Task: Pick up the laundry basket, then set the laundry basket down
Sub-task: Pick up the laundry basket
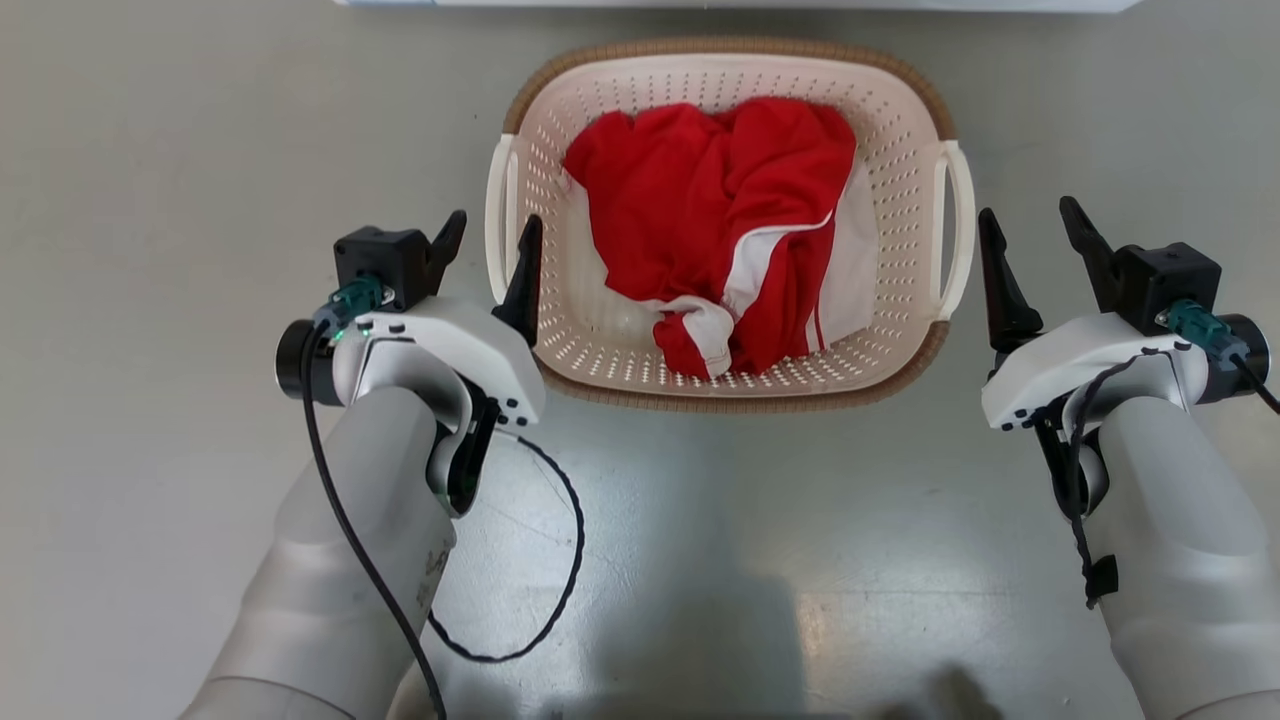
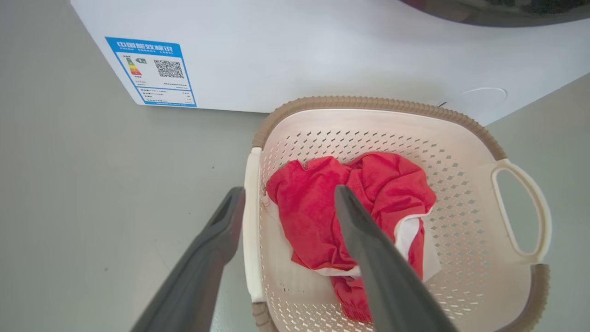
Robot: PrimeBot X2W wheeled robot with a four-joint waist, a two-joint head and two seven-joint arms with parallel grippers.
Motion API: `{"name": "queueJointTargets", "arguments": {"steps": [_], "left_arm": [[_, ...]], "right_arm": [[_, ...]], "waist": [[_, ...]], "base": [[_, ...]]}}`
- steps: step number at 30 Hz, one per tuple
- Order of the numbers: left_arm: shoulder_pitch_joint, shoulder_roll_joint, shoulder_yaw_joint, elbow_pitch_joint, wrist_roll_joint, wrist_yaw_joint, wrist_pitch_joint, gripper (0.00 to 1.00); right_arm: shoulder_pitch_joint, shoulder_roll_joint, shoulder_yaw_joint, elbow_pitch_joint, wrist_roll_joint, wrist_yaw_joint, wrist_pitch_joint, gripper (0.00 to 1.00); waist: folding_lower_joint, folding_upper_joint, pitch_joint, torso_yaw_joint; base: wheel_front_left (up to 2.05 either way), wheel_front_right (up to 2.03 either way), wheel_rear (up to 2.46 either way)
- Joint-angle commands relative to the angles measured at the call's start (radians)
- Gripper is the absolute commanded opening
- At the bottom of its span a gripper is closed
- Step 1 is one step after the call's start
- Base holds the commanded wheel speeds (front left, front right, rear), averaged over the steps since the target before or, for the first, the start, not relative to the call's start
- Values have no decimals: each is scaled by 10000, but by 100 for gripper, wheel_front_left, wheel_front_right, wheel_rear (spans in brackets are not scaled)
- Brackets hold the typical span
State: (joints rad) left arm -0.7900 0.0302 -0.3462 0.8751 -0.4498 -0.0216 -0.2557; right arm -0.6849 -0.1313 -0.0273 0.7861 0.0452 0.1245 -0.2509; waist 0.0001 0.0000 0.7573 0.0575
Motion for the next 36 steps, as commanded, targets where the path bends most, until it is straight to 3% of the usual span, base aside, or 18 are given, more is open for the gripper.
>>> {"name": "queueJointTargets", "arguments": {"steps": [1, 19, 36], "left_arm": [[-127, 200, 176, -104, -104, 90, -61, 100], [-869, 200, -227, 212, -212, 224, -61, 100], [-1493, 200, -1216, 669, -787, 394, -61, 100]], "right_arm": [[-62, 62, 228, -117, -149, 62, -109, 100], [-474, 78, 310, -122, -157, 62, -109, 100], [-956, 174, 370, 371, -234, 62, -109, 100]], "waist": [[-1, 0, 142, 13], [-1, 0, 1147, 183], [-1, 0, 1789, 184]], "base": [[0, 0, 0], [0, 0, 0], [0, 0, 0]]}}
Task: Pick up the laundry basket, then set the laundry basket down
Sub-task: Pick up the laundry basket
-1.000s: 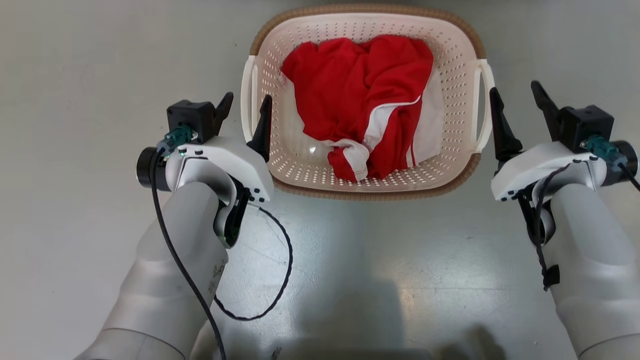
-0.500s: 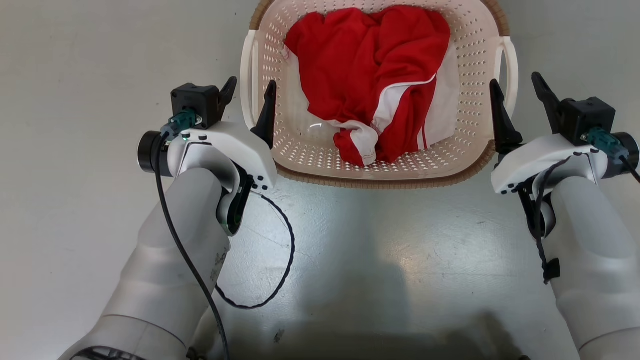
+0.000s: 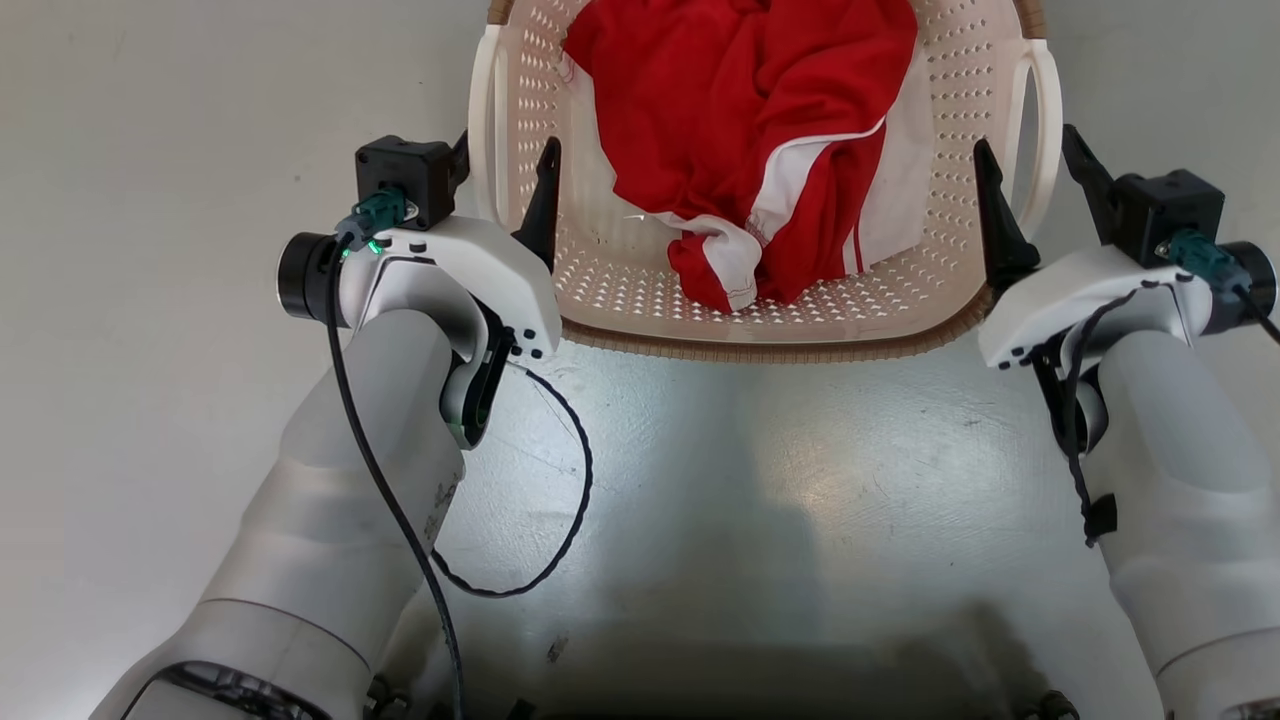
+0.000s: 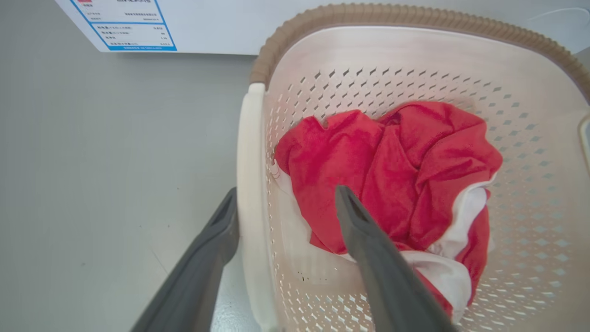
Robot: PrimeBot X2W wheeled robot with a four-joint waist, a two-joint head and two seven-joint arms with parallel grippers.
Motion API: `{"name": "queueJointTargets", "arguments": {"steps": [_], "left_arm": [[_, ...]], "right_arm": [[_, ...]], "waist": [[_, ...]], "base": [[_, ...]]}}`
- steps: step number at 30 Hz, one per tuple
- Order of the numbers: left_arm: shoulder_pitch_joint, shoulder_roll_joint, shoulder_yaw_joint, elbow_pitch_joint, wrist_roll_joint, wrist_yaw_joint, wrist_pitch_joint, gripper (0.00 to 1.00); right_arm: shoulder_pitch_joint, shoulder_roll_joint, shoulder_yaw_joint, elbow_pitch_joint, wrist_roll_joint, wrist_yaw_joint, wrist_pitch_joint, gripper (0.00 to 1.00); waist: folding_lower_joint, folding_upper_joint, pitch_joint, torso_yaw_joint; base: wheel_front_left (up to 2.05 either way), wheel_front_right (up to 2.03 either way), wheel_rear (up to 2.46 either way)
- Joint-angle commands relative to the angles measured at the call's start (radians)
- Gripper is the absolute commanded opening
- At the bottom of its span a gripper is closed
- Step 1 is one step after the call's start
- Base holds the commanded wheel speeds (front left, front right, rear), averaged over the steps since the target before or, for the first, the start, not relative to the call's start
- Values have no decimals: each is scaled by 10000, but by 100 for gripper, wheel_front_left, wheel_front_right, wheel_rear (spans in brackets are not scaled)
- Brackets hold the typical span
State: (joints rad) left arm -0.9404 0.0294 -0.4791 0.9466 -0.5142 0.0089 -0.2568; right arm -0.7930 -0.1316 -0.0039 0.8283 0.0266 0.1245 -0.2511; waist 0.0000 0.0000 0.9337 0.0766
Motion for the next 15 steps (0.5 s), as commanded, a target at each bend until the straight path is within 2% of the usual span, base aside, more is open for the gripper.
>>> {"name": "queueJointTargets", "arguments": {"steps": [1, 9, 15], "left_arm": [[-37, 208, 47, 8, -182, 105, -49, 100], [-552, 208, -376, 519, -460, 172, -49, 100], [-1019, 208, -726, 1259, -789, 223, -49, 100]], "right_arm": [[80, 196, 125, 26, -46, 62, -107, 100], [-365, 329, 8, 691, -69, 62, -107, 100], [-892, 550, -76, 1655, -147, 62, -107, 100]], "waist": [[0, 0, 53, -13], [0, 0, 250, -81], [0, 0, 308, -214]], "base": [[0, 0, 0], [0, 0, 0], [0, 0, 0]]}}
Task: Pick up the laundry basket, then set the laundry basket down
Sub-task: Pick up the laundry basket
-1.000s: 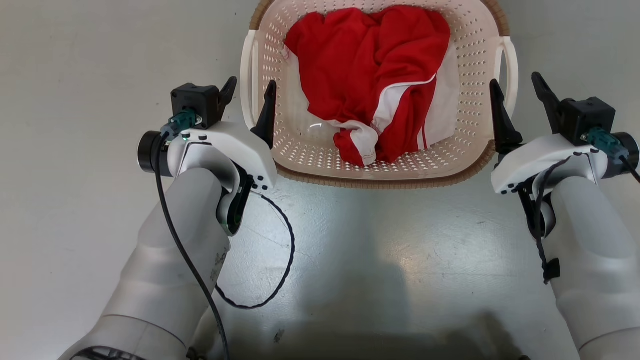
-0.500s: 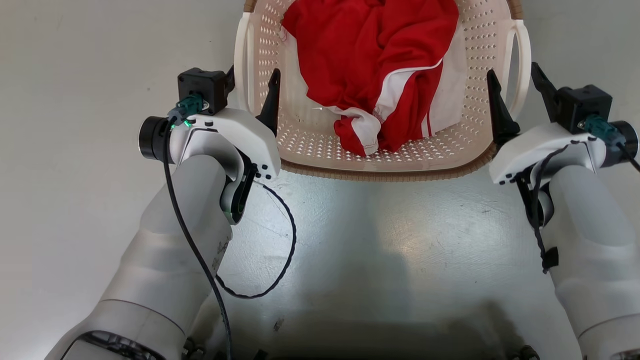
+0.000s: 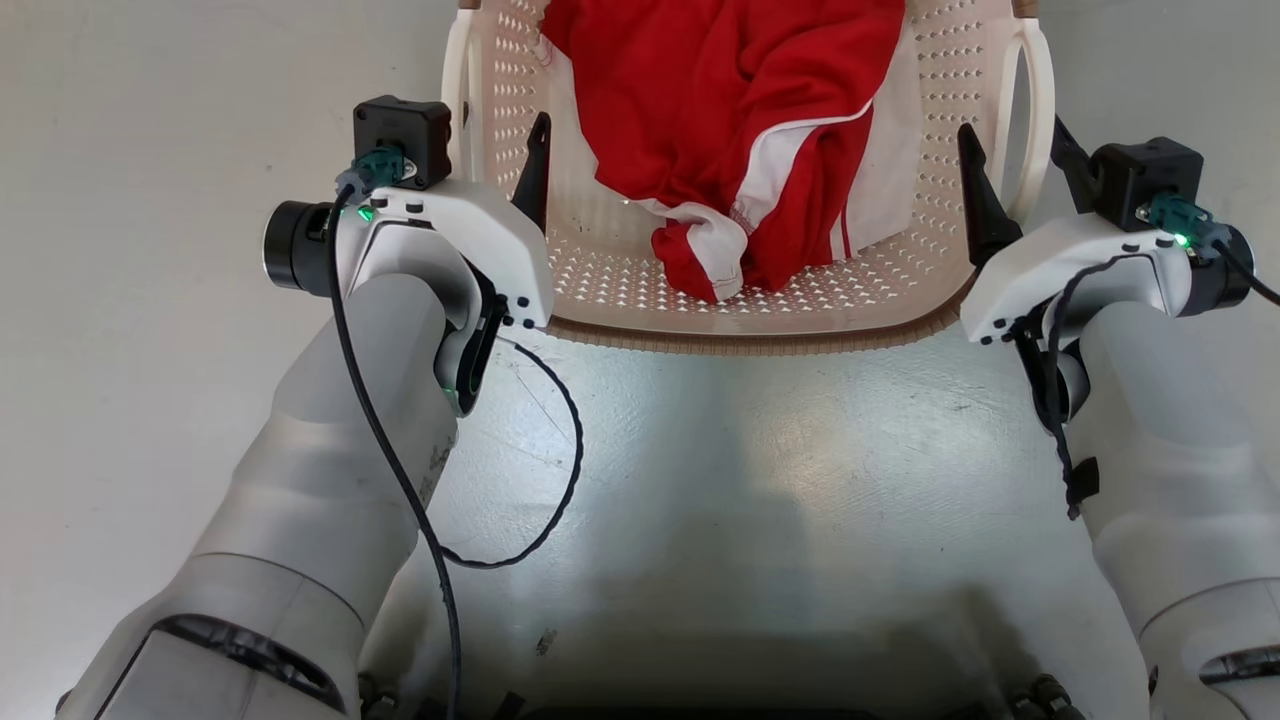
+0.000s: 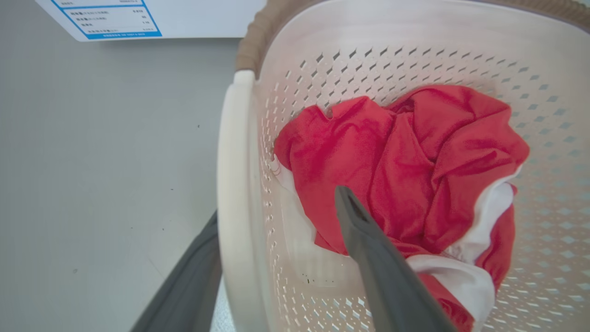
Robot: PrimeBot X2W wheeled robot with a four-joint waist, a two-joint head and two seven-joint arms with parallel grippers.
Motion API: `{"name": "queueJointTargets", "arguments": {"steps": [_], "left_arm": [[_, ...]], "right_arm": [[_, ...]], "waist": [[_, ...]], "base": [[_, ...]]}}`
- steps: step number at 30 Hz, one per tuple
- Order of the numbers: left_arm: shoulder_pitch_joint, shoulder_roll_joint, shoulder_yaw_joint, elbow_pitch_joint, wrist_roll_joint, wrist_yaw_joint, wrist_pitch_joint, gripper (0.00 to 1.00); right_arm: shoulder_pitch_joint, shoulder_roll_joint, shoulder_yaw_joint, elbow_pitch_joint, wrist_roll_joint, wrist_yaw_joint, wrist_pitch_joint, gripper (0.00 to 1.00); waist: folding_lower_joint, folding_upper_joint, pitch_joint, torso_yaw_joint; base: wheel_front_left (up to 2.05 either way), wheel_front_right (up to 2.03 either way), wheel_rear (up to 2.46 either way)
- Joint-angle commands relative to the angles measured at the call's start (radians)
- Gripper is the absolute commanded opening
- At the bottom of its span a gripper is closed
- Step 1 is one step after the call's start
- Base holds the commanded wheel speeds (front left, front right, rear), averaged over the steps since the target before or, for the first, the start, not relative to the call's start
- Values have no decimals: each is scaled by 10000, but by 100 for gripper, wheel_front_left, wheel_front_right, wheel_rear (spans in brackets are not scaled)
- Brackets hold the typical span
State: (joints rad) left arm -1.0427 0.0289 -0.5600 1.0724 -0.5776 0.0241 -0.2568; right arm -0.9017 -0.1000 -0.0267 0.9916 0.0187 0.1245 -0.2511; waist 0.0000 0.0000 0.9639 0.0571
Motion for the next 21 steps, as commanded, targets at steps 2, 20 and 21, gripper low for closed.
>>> {"name": "queueJointTargets", "arguments": {"steps": [2, 20, 21], "left_arm": [[-84, 213, -33, 196, -271, 57, -49, 100], [-774, 213, -1026, 1232, -958, 177, -49, 100], [-810, 213, -1069, 1259, -992, 183, -49, 100]], "right_arm": [[23, 274, 117, 312, -114, 62, -107, 100], [-866, 483, 68, 1487, -564, 62, -107, 100], [-889, 486, 77, 1499, -576, 62, -107, 100]], "waist": [[0, 0, 14, -53], [0, 0, 86, -199], [0, 0, 93, -203]], "base": [[0, 0, 0], [0, 0, 0], [0, 0, 0]]}}
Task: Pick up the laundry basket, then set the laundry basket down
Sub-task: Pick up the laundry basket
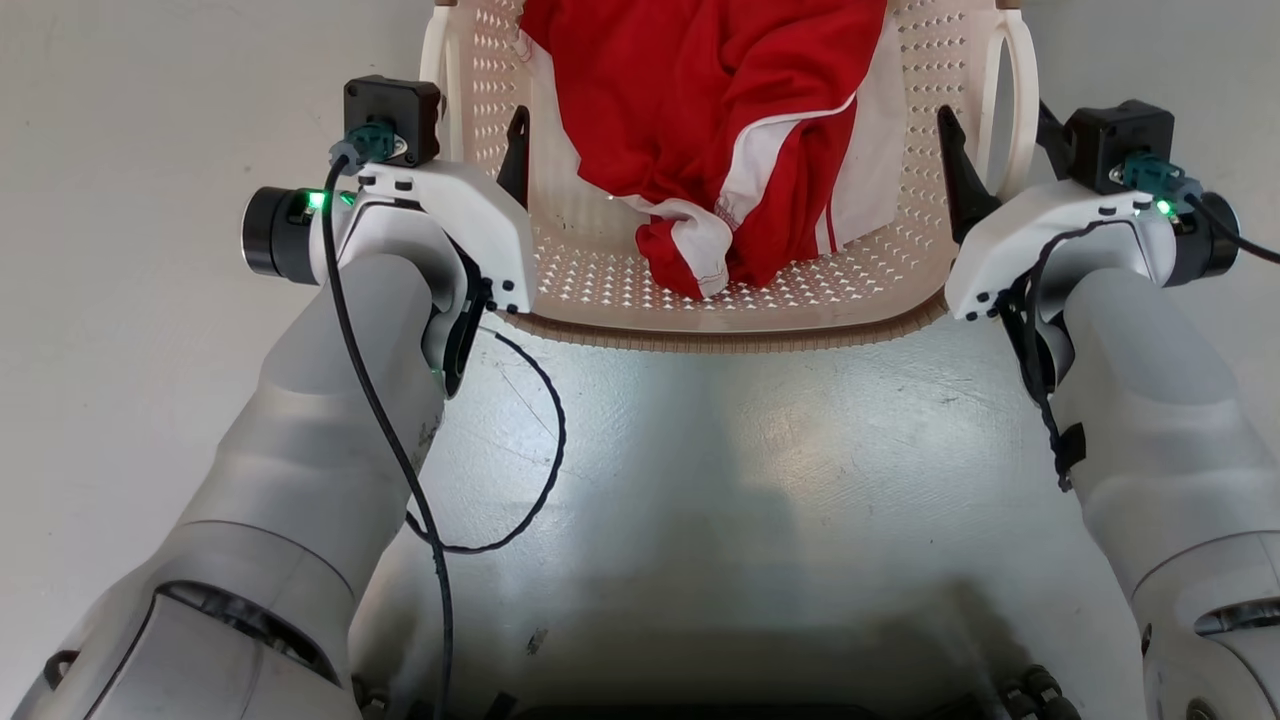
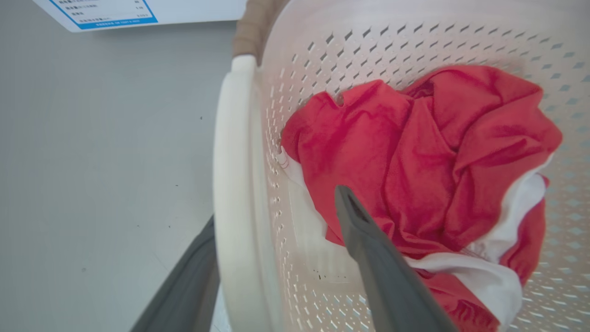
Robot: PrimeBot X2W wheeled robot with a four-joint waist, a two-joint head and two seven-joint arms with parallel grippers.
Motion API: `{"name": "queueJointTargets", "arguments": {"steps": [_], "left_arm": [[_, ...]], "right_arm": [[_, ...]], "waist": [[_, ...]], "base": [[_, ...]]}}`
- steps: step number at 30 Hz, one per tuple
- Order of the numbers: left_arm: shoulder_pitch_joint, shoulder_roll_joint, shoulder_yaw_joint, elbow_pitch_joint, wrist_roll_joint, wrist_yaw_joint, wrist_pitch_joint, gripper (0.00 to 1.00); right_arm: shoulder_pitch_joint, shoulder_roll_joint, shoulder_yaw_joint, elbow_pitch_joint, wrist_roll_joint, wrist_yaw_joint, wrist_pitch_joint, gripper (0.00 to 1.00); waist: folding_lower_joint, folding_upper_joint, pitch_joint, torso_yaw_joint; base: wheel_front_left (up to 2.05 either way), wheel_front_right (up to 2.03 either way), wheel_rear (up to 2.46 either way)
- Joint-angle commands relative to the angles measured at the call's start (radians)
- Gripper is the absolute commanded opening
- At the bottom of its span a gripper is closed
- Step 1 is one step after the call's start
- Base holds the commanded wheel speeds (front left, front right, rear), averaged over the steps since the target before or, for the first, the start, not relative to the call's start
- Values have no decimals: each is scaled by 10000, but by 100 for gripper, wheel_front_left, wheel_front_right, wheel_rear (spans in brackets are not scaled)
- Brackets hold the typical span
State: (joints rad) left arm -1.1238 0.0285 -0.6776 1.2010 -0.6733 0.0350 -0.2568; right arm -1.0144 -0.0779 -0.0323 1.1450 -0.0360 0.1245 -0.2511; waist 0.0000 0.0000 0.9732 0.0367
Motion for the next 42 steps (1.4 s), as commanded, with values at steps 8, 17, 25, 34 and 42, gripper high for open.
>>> {"name": "queueJointTargets", "arguments": {"steps": [8, 17, 25, 34, 42], "left_arm": [[-82, 217, -282, -37, -432, 134, -49, 100], [-95, 217, -596, -43, -759, 222, -49, 100], [-155, 217, -777, 5, -932, 244, -47, 100], [-143, 217, -1039, 154, -1197, 345, 16, 0], [236, 217, -1293, 226, -1549, 352, 105, 0]], "right_arm": [[218, 275, 439, 11, 226, 62, -107, 100], [188, 276, 578, 85, 364, 62, -107, 100], [173, 276, 718, 81, 485, 62, -107, 100], [263, 277, 1098, 263, 766, 62, -107, 0], [414, 277, 1585, 791, 1212, 62, -107, 0]], "waist": [[0, 0, 13, 48], [0, 0, 63, 81], [0, 0, 88, 92], [0, 0, -61, 74], [0, 0, -614, 18]], "base": [[0, 0, 0], [0, 0, 0], [0, 0, 0], [0, 0, 0], [0, 0, 0]]}}
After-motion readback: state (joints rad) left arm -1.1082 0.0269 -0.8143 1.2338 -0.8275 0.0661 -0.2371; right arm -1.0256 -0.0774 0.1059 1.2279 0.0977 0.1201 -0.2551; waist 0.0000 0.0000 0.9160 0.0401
